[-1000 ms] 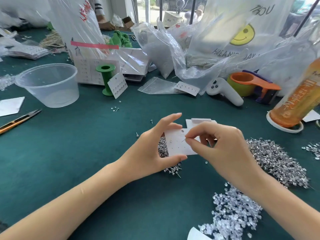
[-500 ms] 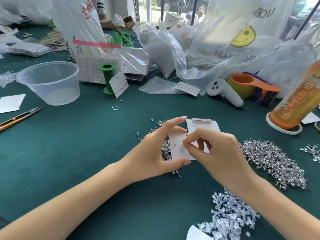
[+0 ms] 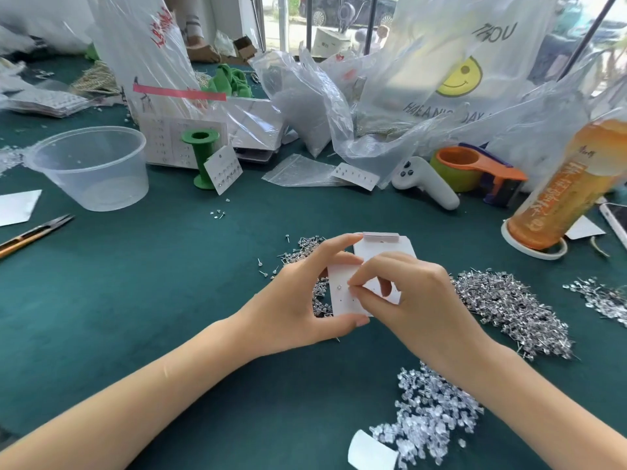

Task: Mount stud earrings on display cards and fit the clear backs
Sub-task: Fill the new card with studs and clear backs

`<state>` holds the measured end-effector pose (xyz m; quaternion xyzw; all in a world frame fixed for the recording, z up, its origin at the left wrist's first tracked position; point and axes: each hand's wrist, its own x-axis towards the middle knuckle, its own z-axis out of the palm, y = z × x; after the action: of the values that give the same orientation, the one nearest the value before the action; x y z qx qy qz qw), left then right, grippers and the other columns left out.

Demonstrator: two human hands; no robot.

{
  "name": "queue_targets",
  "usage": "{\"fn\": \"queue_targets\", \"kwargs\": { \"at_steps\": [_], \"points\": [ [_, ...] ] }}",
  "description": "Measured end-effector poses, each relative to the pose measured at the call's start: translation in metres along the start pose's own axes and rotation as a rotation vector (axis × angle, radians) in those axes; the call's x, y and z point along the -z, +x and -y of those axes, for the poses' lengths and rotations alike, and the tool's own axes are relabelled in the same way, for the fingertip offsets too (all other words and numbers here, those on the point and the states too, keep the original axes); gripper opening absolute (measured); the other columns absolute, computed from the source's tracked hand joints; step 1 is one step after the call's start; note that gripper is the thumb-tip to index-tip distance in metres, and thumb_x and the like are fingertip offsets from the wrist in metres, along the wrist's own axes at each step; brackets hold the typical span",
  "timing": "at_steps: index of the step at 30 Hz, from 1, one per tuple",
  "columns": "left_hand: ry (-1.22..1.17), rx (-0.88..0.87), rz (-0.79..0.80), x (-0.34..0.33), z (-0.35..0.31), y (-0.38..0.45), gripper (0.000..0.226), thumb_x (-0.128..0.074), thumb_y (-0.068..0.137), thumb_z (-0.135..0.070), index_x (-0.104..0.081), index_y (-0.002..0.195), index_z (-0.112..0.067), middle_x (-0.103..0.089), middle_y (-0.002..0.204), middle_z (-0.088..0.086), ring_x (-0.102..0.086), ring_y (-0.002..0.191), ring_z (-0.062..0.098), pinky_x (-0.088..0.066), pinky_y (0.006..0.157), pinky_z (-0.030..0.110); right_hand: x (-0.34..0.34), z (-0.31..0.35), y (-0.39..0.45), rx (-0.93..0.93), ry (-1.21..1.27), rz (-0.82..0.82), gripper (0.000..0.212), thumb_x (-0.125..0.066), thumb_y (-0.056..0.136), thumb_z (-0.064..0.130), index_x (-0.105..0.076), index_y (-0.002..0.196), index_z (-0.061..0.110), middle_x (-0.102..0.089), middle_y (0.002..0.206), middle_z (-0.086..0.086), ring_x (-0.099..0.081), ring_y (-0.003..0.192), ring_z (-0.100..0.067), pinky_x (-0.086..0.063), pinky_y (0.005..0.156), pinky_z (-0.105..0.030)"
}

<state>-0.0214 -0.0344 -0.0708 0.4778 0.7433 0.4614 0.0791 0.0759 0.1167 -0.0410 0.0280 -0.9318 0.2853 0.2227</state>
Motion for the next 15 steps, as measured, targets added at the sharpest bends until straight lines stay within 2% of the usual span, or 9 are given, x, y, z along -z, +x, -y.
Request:
{"fn": "queue_targets", "kwargs": {
  "at_steps": [2, 4, 7, 9, 11, 15],
  "points": [
    [0.001, -0.002, -0.002, -0.003, -0.005, 0.002, 0.085, -0.08, 0.073, -0.028, -0.03, 0.142, -0.031, -0.058, 0.125, -0.017, -0.053, 0.119, 0.002, -0.039, 0.103, 0.025, 0.006, -0.001, -0.002, -0.015, 0.015, 0.002, 0.016, -0.075, 0.078, 0.003, -0.071, 0.084, 0.017, -0.059, 0.075, 0.016, -0.048, 0.068, -0.003, -0.037, 0.066, -0.008],
    [-0.002, -0.01, -0.006, -0.006, -0.01, 0.005, 0.086, -0.081, 0.073, -0.027, -0.03, 0.142, -0.032, -0.058, 0.126, -0.016, -0.052, 0.12, 0.002, -0.038, 0.104, 0.024, 0.016, -0.004, -0.004, -0.047, 0.059, -0.065, 0.02, -0.073, 0.08, 0.007, -0.072, 0.092, 0.023, -0.066, 0.08, 0.014, -0.053, 0.071, -0.007, -0.038, 0.067, -0.008],
    [-0.029, -0.022, 0.003, -0.012, -0.019, 0.008, 0.086, -0.081, 0.073, -0.026, -0.03, 0.142, -0.034, -0.058, 0.126, -0.017, -0.053, 0.12, 0.003, -0.039, 0.104, 0.024, 0.036, -0.012, -0.005, -0.148, 0.121, -0.142, 0.02, -0.071, 0.083, 0.02, -0.07, 0.1, 0.03, -0.067, 0.086, 0.021, -0.059, 0.082, 0.001, -0.041, 0.07, -0.007],
    [-0.054, -0.033, 0.022, -0.019, -0.027, 0.011, 0.087, -0.081, 0.073, -0.026, -0.029, 0.142, -0.034, -0.059, 0.126, -0.015, -0.054, 0.119, 0.004, -0.04, 0.103, 0.026, 0.052, -0.017, -0.007, -0.224, 0.142, -0.091, 0.024, -0.069, 0.079, 0.04, -0.068, 0.102, 0.034, -0.067, 0.091, 0.025, -0.059, 0.091, 0.008, -0.041, 0.079, -0.005],
    [-0.073, -0.054, 0.042, -0.026, -0.034, 0.013, 0.087, -0.08, 0.074, -0.025, -0.029, 0.143, -0.029, -0.058, 0.128, -0.014, -0.054, 0.121, 0.006, -0.041, 0.104, 0.031, 0.064, -0.022, -0.01, -0.294, 0.192, 0.01, 0.042, -0.064, 0.069, 0.057, -0.068, 0.104, 0.034, -0.069, 0.095, 0.024, -0.059, 0.097, 0.01, -0.042, 0.085, -0.006],
    [-0.092, -0.109, 0.074, -0.043, -0.051, 0.023, 0.086, -0.079, 0.075, -0.03, -0.026, 0.144, -0.033, -0.056, 0.131, -0.017, -0.051, 0.124, 0.005, -0.039, 0.107, 0.036, 0.081, -0.031, -0.021, -0.423, 0.36, 0.146, 0.052, -0.069, 0.059, 0.057, -0.069, 0.104, 0.031, -0.072, 0.094, 0.018, -0.066, 0.092, 0.003, -0.05, 0.082, -0.019]
  ]
}}
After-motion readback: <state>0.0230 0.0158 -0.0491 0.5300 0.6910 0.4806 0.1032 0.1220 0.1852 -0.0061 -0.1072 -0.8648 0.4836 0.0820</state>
